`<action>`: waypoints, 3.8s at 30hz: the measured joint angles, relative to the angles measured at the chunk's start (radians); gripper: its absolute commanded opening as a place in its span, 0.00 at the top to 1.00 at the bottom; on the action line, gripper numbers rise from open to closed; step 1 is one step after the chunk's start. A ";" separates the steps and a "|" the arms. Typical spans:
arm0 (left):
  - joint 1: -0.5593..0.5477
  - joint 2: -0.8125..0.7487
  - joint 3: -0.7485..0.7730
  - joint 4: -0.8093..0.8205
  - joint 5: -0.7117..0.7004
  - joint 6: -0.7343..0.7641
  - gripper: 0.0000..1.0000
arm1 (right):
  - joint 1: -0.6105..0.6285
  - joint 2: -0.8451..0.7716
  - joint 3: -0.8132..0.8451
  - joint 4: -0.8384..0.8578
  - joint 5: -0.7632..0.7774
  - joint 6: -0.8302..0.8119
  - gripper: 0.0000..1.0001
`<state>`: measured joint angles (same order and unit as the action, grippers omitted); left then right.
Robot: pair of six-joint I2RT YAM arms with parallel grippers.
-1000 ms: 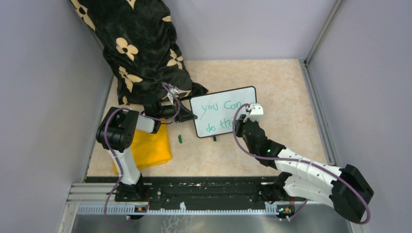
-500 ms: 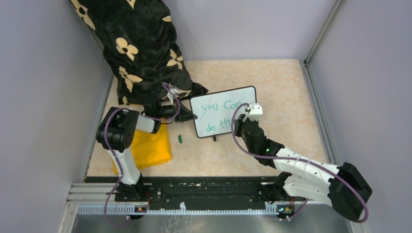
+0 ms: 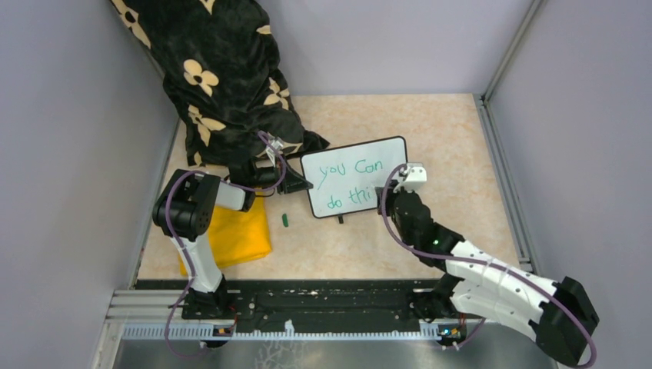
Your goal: Write a sentence on the whiteboard
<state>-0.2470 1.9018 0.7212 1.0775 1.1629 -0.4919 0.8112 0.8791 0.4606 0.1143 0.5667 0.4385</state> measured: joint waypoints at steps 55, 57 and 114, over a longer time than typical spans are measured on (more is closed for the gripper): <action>-0.022 -0.019 -0.002 -0.073 -0.018 -0.061 0.64 | -0.003 -0.078 -0.014 -0.085 0.031 0.003 1.00; -0.022 -0.019 -0.002 -0.068 -0.018 -0.064 0.64 | -0.003 -0.065 -0.014 -0.085 0.031 0.003 1.00; -0.021 -0.019 -0.002 -0.050 -0.018 -0.047 1.00 | -0.003 0.072 -0.014 -0.015 0.033 0.012 1.00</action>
<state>-0.2684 1.8828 0.7193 1.0275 1.1450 -0.5392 0.8082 0.9512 0.4461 0.0994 0.5999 0.4503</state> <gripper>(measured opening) 0.067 0.123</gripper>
